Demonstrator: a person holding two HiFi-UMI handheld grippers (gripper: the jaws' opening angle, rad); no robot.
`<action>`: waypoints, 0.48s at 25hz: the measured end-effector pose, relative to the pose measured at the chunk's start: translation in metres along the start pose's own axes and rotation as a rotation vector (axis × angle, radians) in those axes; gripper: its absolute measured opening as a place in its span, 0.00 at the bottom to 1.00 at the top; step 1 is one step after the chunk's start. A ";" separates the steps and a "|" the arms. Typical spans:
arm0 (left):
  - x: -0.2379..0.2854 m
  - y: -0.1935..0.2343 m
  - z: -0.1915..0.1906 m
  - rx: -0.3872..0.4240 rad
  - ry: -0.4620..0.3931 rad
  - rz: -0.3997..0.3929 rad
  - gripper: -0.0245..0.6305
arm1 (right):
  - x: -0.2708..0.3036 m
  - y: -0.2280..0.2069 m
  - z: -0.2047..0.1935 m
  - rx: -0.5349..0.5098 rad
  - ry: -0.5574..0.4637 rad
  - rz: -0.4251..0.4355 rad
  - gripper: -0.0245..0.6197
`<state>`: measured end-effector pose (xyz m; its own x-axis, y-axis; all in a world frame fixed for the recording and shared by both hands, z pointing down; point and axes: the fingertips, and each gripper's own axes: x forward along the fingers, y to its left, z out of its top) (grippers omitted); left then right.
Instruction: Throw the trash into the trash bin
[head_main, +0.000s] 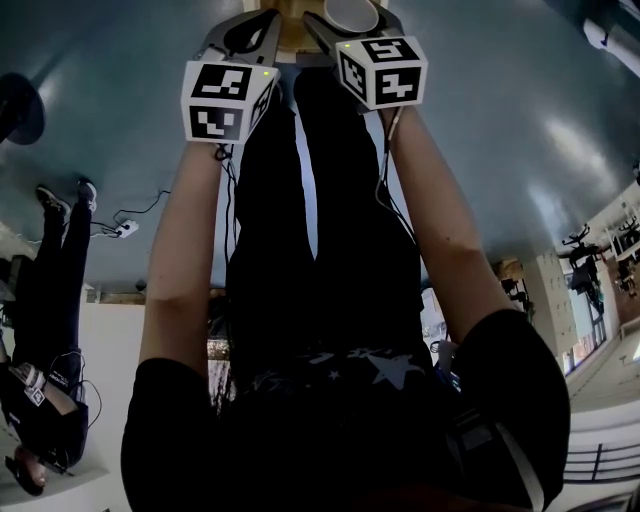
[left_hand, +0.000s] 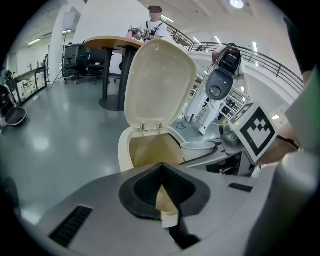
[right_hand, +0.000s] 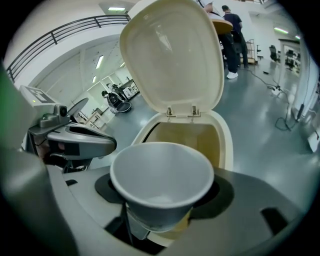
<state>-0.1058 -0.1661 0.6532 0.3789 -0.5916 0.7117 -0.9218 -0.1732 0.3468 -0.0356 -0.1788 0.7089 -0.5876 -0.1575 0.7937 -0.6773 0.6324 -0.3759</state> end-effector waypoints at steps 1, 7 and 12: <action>-0.001 0.002 -0.003 -0.001 0.005 0.001 0.05 | 0.001 0.002 -0.002 -0.001 0.005 -0.001 0.52; -0.003 0.006 -0.007 0.012 0.032 0.011 0.05 | 0.000 0.004 -0.006 0.007 0.030 0.019 0.52; -0.002 0.012 -0.010 0.009 0.040 0.005 0.05 | 0.007 0.007 -0.004 0.008 0.029 0.007 0.53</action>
<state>-0.1165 -0.1586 0.6619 0.3769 -0.5604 0.7375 -0.9244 -0.1770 0.3380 -0.0426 -0.1724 0.7138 -0.5791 -0.1311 0.8047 -0.6769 0.6274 -0.3850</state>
